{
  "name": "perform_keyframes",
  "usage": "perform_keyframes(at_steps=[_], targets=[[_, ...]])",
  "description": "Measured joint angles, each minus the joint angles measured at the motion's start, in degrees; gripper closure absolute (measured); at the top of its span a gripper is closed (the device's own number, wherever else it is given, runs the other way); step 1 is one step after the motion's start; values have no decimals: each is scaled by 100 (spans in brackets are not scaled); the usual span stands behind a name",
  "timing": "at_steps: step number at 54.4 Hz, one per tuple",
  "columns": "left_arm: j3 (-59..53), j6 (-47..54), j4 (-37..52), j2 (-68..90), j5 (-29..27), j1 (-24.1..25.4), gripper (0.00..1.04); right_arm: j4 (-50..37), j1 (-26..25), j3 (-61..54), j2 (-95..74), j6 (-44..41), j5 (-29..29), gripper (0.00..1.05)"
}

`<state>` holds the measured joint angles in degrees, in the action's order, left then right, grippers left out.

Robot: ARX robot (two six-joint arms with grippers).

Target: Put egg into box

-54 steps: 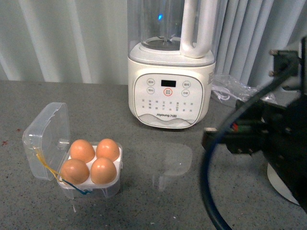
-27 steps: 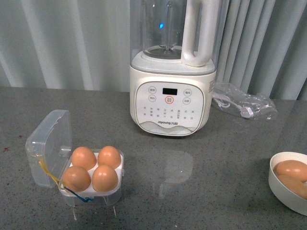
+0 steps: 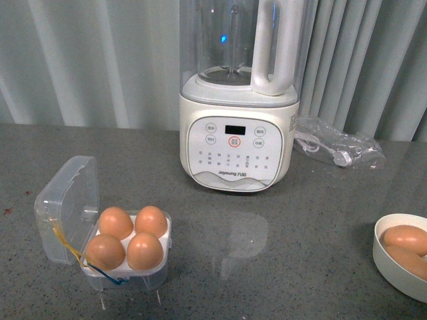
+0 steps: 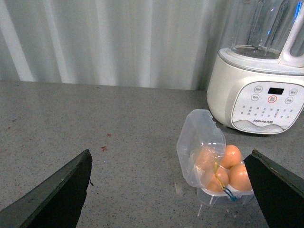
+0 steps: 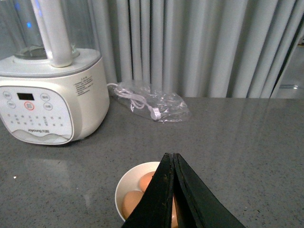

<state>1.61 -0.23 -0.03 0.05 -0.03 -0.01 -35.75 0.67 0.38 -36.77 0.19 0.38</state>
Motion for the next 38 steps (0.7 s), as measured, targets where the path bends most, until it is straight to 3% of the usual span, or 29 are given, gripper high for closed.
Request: perform_keyframes(at_steps=[38], targets=[[0,-2,0,0,0,0,7,1923,-52,-13,2039,0,-31,102]])
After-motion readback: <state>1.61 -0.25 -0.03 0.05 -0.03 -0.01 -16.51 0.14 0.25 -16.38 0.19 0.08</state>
